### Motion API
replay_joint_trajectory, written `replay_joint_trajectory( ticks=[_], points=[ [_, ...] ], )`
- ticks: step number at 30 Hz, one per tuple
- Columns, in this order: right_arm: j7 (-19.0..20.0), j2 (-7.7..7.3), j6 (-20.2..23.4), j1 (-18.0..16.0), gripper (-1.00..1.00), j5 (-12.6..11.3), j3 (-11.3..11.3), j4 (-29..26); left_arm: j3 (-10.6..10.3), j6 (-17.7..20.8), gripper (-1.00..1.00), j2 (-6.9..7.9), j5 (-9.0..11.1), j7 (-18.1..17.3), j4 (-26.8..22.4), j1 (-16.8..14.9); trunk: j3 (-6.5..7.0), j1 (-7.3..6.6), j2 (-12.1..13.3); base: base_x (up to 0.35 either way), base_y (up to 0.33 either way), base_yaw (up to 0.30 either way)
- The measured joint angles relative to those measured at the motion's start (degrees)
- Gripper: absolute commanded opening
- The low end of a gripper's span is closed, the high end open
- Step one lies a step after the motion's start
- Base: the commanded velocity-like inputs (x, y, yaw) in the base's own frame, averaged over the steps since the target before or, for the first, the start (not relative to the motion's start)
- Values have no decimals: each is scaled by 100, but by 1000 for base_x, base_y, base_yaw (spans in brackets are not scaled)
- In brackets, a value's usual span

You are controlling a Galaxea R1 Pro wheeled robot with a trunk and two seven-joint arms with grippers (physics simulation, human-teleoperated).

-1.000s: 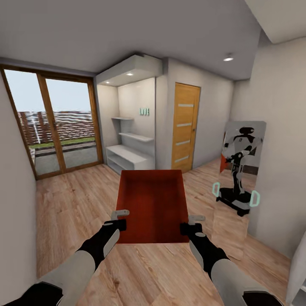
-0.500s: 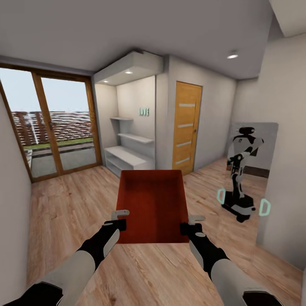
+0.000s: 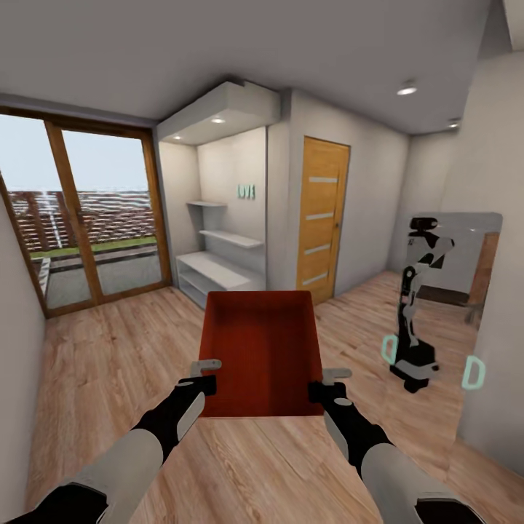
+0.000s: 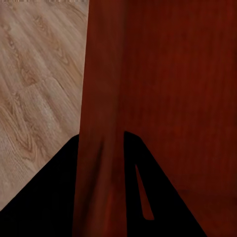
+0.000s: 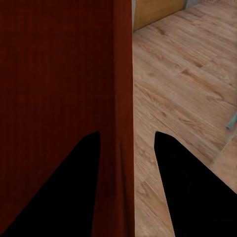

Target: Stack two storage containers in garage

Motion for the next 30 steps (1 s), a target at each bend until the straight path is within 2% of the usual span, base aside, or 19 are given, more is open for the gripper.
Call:
replay_joint_trajectory(
  ticks=[19,30],
  points=[
    [-5,3,8,0,-100,3,-3,-1,-5,0,-100,1,14,7,1,1,0,0,0,323,0,-2],
    [-18,10,47,-1,-100,23,0,-13,-5,5,-100,5,38,8,12,1,0,0,0,323,0,-207]
  ],
)
